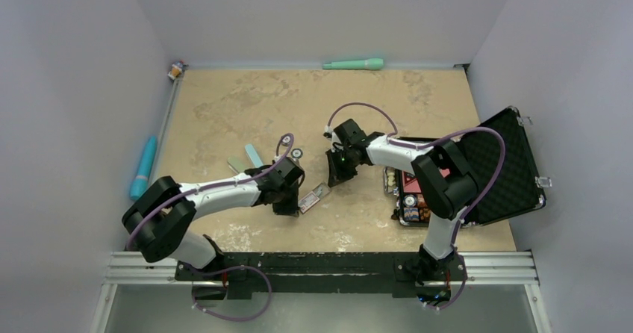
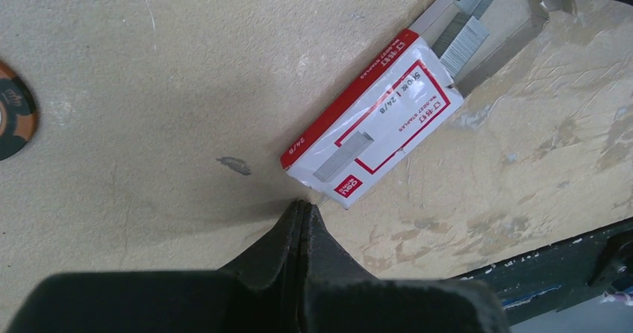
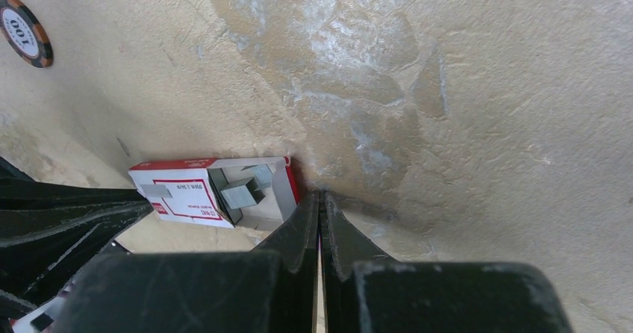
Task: Unload the staples from the stapler
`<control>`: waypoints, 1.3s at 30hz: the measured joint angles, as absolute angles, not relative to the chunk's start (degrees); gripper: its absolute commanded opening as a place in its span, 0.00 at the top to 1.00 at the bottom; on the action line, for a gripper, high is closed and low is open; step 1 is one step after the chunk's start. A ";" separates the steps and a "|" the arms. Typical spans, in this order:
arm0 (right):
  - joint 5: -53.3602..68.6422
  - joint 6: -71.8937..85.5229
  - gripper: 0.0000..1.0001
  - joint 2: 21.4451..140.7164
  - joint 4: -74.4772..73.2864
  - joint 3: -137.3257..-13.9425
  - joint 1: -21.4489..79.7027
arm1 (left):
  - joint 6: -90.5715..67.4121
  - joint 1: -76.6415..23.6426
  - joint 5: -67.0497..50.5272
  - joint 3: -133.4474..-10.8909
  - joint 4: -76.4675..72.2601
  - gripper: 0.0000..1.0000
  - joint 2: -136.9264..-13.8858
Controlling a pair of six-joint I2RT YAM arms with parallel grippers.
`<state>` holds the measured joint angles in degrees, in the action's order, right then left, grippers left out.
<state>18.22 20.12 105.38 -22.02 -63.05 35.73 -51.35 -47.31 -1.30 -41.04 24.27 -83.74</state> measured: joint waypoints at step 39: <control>20.78 20.10 1.00 105.65 -21.34 -62.61 37.26 | -49.91 -47.27 -2.15 -43.31 23.99 1.00 -86.43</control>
<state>20.78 20.10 105.65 -21.34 -62.61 37.26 -49.91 -47.27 -2.15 -43.31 23.99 -86.43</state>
